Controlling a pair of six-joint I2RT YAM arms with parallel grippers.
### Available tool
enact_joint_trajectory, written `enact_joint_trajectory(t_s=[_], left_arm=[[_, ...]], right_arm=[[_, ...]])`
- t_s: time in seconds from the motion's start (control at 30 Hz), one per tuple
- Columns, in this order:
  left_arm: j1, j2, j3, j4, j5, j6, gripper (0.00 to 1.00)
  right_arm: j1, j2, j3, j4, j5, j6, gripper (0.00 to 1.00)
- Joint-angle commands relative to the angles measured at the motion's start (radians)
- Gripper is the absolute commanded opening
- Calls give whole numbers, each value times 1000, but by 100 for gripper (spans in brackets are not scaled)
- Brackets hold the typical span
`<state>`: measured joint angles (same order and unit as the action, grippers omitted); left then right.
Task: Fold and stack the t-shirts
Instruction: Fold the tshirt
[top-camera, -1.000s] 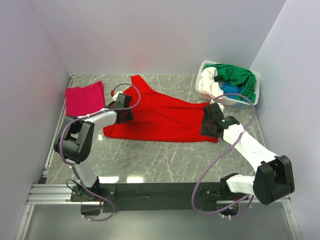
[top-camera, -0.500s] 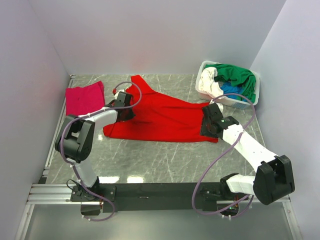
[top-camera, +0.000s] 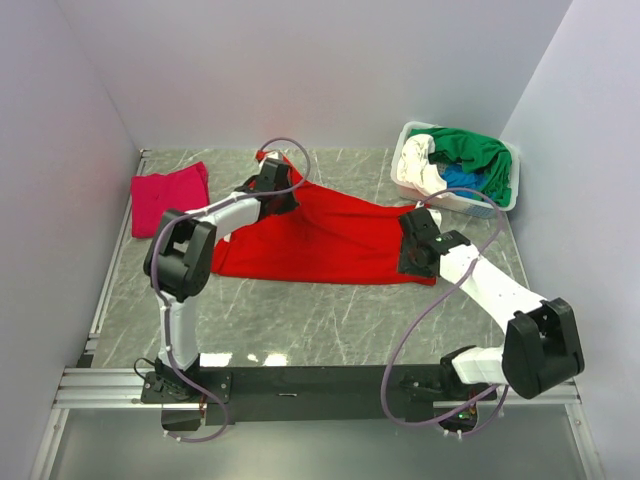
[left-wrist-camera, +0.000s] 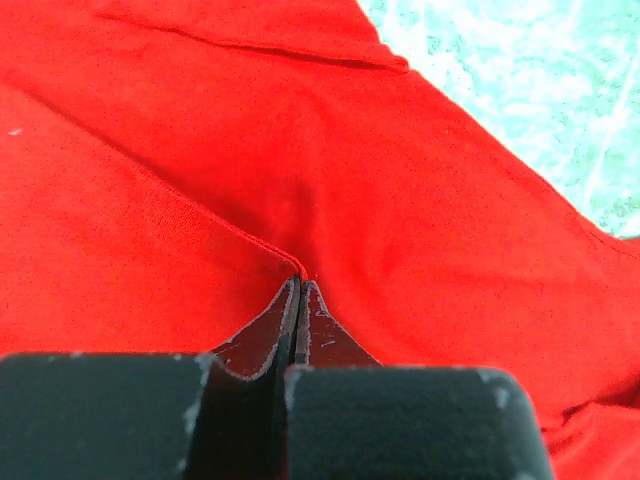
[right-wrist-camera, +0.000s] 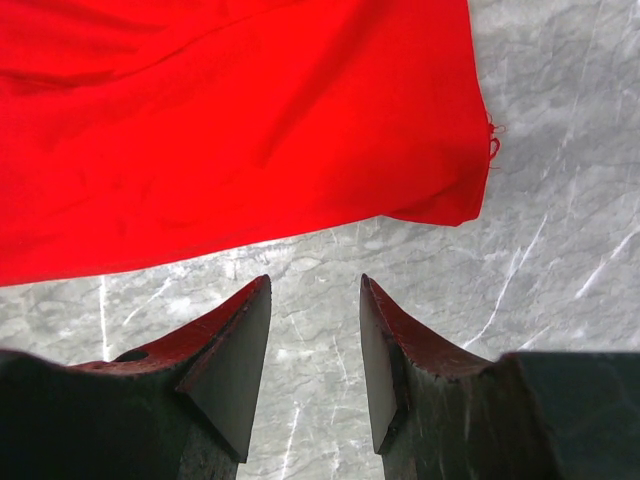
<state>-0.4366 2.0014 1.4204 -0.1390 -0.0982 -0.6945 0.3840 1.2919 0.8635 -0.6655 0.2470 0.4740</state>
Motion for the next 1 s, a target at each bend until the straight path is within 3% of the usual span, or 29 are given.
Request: enact_joint_trajectory(t_s=[0.0,0.63,0.73,0.77,0.87,0.97], left_arm=[[-8,43,80,10,20,18,1],[-34,129,199,58,75,61,1],[-34,146,219,41,81,64,28],[-34,140,219,44,81,66,51],[-34,114,209,42,66,70,83],[-33,70,186,35,34,79,94]], right_arm=[[9,20,23,23,28,5,48],[13,92,72,29,69,14,48],[4,116,103,27,86,9,49],[1,125,114,27,89,5,49],[-25,171,150,40,87,-3,49],[-57,231,187,53,92,-12,49]])
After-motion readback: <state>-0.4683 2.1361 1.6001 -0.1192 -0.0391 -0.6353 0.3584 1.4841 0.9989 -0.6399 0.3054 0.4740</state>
